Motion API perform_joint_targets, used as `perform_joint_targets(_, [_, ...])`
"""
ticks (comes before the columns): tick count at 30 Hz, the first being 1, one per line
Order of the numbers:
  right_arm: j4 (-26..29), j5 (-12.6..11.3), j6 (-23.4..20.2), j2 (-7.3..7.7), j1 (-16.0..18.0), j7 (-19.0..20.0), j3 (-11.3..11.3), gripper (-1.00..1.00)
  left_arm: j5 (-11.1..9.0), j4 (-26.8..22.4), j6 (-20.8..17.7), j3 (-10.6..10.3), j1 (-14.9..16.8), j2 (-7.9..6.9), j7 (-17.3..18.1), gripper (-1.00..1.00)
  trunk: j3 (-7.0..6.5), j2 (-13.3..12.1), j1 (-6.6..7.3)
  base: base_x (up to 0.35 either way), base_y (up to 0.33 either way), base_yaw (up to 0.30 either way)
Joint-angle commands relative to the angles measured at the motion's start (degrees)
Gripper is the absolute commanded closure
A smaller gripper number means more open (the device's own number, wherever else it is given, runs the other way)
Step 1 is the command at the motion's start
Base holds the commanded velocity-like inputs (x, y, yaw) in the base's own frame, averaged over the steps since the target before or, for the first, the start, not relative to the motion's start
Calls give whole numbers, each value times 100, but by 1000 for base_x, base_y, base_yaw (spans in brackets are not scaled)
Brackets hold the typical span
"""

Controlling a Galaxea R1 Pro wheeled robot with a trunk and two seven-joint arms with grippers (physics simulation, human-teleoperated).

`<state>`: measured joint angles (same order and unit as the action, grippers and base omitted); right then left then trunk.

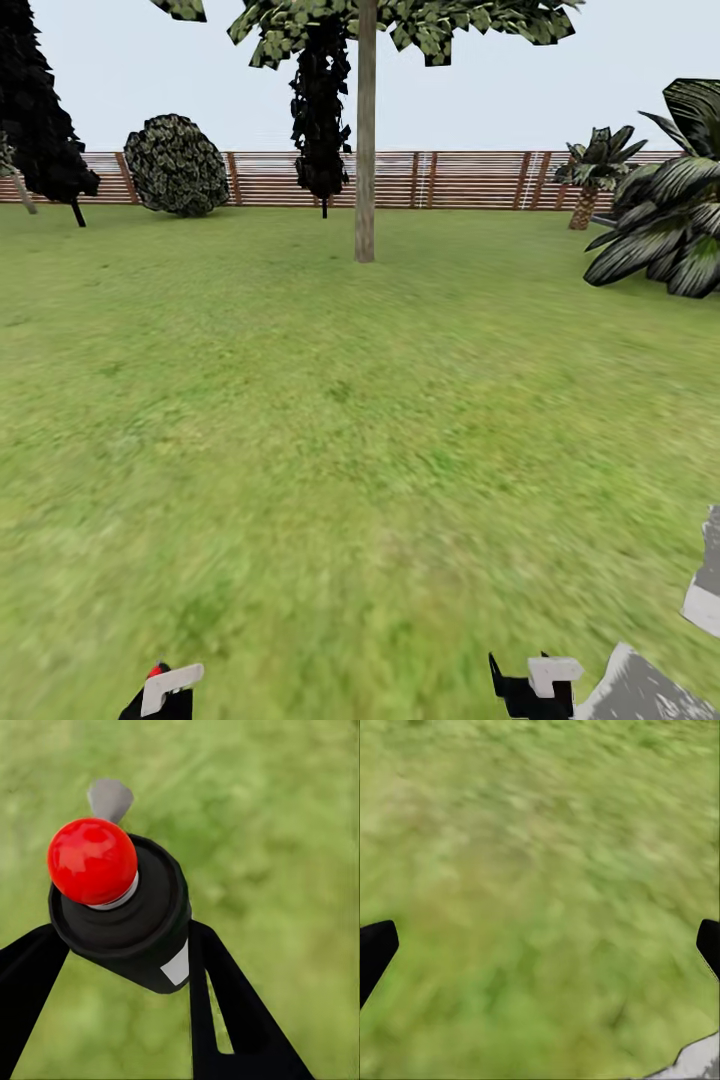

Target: In the garden, pick up the pesticide atomizer on the floor and spray pesticide onto both trees until each tree trunk is fully covered.

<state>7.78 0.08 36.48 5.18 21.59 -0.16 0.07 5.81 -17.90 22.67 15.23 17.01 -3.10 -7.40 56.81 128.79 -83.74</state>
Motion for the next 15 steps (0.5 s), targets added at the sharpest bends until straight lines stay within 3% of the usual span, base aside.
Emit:
perform_joint_targets(1, [-5,1,17,1,3,-2,1,-100,61,6,19,23,5,2,-24,100,5,2,-2,338,0,0])
perform_joint_targets(15, [-5,1,17,1,3,-3,1,-100,61,11,19,24,5,2,-24,100,4,2,-2,338,0,0])
